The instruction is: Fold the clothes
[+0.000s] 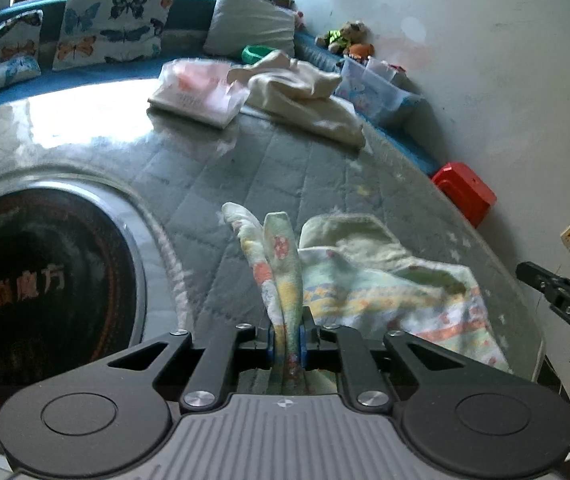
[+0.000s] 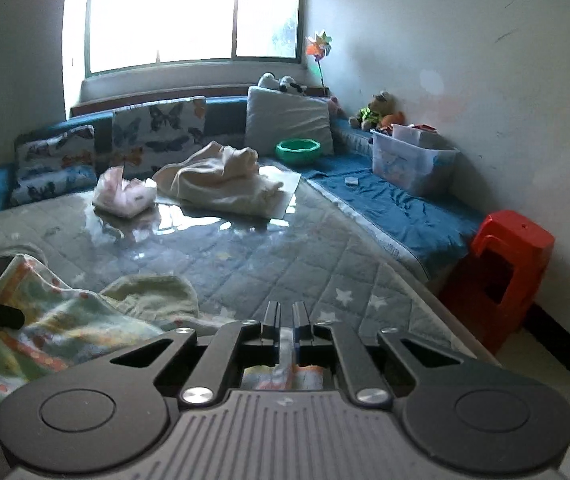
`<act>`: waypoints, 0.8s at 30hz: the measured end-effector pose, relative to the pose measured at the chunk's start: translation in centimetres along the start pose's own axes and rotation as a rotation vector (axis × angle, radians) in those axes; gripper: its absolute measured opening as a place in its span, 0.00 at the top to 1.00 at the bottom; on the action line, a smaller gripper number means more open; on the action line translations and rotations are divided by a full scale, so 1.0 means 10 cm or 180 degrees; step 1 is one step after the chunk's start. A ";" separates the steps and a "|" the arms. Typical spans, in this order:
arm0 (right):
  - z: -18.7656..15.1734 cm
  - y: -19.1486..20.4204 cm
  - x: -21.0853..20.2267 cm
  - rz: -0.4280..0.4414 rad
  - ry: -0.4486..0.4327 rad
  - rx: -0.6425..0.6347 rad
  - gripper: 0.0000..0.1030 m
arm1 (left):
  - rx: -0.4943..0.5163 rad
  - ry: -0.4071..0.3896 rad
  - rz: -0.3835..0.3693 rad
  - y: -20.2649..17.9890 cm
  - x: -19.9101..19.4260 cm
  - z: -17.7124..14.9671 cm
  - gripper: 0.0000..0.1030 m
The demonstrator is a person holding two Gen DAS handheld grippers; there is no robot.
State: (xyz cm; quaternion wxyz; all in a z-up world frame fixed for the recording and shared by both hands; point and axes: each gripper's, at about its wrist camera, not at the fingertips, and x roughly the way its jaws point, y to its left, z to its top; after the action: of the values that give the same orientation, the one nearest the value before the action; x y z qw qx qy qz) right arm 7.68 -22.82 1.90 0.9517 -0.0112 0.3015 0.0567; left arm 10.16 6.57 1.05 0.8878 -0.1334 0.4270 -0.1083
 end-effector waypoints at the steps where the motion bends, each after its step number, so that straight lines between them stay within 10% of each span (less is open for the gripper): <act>1: 0.00 0.02 -0.02 -0.0032 0.0007 0.0001 0.94 | 0.0004 0.0031 -0.0023 0.03 0.02 -0.01 0.88; 9: -0.09 0.22 -0.15 -0.0131 0.0072 0.0035 0.83 | 0.0156 0.0121 -0.0090 0.02 0.01 0.00 0.88; 24: -0.47 0.42 -0.10 0.0348 0.0228 -0.0086 0.28 | 0.0343 0.0039 0.0323 -0.15 -0.04 -0.13 0.82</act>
State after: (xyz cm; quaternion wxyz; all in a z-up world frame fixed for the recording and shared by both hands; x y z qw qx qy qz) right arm 3.74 -19.01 -1.31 0.9356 -0.0097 0.3347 0.1122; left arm 8.79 5.10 1.05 0.8954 -0.0629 0.4322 -0.0868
